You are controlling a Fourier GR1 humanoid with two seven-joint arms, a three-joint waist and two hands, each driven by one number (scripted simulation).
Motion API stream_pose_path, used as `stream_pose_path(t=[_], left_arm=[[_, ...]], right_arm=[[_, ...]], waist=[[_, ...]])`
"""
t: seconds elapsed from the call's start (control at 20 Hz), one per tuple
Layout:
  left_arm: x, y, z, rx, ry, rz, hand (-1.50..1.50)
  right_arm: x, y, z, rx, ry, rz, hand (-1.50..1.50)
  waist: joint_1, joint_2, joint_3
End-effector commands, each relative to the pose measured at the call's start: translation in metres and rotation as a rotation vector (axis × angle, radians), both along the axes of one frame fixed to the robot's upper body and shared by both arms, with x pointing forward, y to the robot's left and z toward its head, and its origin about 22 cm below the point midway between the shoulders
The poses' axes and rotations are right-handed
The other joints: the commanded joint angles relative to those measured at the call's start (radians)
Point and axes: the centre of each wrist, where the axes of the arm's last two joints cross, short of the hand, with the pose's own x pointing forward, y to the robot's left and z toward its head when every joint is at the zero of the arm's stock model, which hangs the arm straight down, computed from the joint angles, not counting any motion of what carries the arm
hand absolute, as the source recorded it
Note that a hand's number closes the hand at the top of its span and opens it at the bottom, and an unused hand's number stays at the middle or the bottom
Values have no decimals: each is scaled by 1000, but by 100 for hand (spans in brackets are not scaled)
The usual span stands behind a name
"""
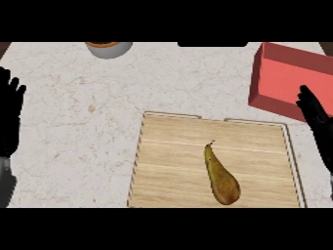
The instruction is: Pick the pear from the tray and place it in the cardboard box
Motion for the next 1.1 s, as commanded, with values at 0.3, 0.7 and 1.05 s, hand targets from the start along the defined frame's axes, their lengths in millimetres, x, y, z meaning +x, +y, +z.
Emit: stream_pose_path(t=[0.3,0.7,1.05], left_arm=[[2,-39,10,319,-47,-469,0],[1,-33,-14,364,-72,-617,0],[8,-39,-24,362,-75,-614,0]], right_arm=[[1,67,145,-726,-462,549,-150],[-37,111,186,-1049,-568,827,-150],[-61,148,179,-1384,-475,914,-150]], waist=[[-24,-63,-29],[2,-26,-5],[5,-25,-5]])
